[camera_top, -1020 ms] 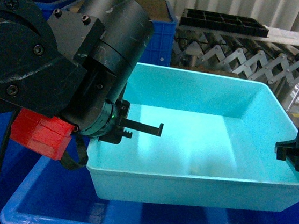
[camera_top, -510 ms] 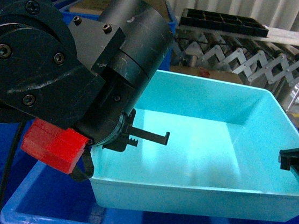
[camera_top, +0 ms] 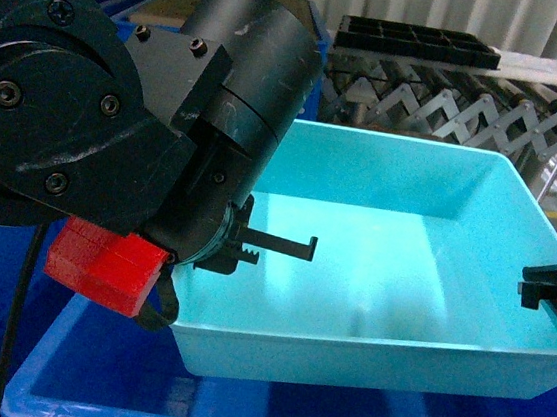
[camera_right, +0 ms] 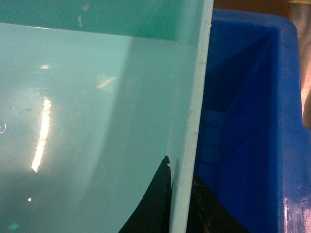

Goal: Stack blue boxes stably on right

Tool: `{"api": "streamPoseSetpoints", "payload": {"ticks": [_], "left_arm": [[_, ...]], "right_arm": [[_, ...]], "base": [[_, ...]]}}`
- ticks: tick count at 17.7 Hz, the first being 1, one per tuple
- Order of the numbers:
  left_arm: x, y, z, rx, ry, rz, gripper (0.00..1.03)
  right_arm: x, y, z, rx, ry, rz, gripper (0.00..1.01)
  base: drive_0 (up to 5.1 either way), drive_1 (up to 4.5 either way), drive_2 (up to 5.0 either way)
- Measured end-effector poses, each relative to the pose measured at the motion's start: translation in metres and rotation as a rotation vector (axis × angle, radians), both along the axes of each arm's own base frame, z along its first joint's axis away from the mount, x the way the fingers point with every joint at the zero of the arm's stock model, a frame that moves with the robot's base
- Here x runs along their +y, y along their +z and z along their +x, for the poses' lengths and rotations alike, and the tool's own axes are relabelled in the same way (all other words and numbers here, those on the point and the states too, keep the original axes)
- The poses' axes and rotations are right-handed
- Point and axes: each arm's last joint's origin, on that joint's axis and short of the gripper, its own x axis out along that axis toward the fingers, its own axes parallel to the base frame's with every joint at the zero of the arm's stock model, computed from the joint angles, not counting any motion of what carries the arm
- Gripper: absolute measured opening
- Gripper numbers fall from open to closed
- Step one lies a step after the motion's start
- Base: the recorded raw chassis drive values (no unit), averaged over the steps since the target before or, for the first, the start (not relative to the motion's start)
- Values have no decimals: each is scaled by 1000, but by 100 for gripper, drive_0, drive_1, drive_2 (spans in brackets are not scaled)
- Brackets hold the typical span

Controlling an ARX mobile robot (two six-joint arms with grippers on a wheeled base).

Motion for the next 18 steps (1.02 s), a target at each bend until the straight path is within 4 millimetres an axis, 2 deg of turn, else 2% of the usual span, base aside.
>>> {"api": "streamPoseSetpoints", "payload": {"ticks": [2,3,6,11,12,16,18], "left_arm": [[0,0,0,0,0,0,2],[0,0,0,1,3,12,8],[1,0,0,-2,7,57,37],[4,0,1,-5,19,69,89],[4,0,1,-5,17,71,100],[4,2,3,-19,7,72,98],[7,12,8,-65,-12,63,98]], "right_arm": [[0,0,0,0,0,0,7],[0,0,0,-5,4,-17,12],[-3,1,1,-24,-18,-141,43],[-7,1,1,-28,-20,-163,96],[-7,1,1,-28,-21,-163,100],[-7,1,1,-30,-18,-167,98],[-6,7,4,-54,-9,-157,98]], "base": [[0,0,0],[0,0,0],[0,0,0],[0,0,0],[0,0,0],[0,0,0],[0,0,0]]}}
